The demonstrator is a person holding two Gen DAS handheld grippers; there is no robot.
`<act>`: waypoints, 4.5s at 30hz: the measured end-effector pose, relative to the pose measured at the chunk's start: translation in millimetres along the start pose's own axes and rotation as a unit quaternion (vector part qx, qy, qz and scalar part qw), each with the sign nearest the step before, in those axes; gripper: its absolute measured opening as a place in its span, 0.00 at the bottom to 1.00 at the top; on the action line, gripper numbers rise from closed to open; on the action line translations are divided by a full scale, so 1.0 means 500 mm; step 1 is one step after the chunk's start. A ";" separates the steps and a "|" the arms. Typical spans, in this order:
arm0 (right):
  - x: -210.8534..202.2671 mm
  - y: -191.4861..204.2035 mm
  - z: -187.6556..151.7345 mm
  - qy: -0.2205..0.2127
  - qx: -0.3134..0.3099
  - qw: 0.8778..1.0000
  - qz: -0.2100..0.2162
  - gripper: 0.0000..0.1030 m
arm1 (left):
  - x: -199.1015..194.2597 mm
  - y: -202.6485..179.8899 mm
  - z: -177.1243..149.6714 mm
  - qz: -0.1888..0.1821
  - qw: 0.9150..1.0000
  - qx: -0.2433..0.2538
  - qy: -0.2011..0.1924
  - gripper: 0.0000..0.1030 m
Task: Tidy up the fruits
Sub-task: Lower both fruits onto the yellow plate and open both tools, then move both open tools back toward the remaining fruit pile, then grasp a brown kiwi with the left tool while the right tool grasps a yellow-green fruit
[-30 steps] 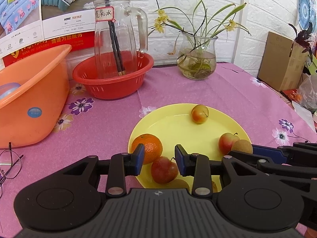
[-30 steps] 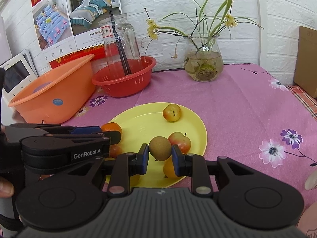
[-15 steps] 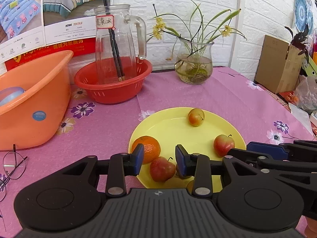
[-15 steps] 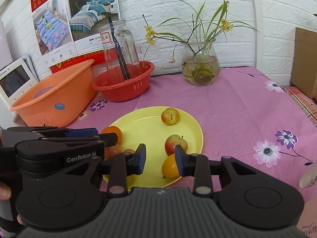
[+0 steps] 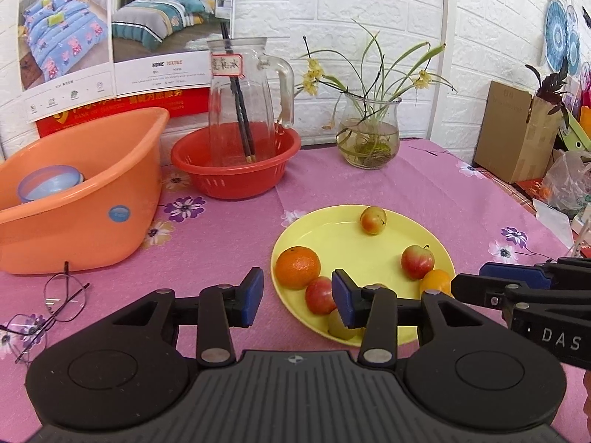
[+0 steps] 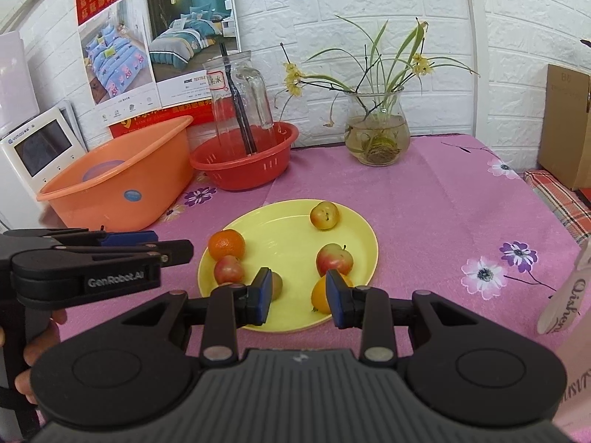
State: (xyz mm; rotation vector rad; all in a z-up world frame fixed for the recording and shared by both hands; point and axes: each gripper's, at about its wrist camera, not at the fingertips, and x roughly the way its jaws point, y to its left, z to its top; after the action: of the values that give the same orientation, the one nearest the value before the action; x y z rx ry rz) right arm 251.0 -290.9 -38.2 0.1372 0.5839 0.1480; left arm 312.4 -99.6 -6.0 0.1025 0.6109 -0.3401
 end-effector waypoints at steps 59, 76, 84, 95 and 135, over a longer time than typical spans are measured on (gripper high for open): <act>-0.164 0.163 -0.197 0.015 -0.126 0.991 0.052 0.71 | -0.221 0.023 -0.300 -0.032 0.998 -0.002 0.051 0.29; -0.115 0.210 -0.230 0.064 -0.183 0.971 0.136 0.71 | -0.269 0.060 -0.298 -0.009 0.999 -0.022 0.024 0.25; -0.087 0.222 -0.231 0.075 -0.192 0.969 0.138 0.71 | -0.278 0.072 -0.301 -0.003 1.000 -0.023 0.018 0.25; -0.085 0.237 -0.236 0.065 -0.217 0.965 0.129 0.67 | -0.278 0.074 -0.303 -0.002 1.000 -0.024 0.020 0.25; -0.120 0.169 -0.220 0.064 -0.152 0.978 0.127 0.68 | -0.282 0.054 -0.288 -0.009 1.000 -0.020 0.015 0.25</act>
State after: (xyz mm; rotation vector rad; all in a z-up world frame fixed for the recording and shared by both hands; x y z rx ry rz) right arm 131.7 -209.1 -82.2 -0.0965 0.6642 0.4945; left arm 135.5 -6.4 -42.0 0.0632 0.6486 -0.3428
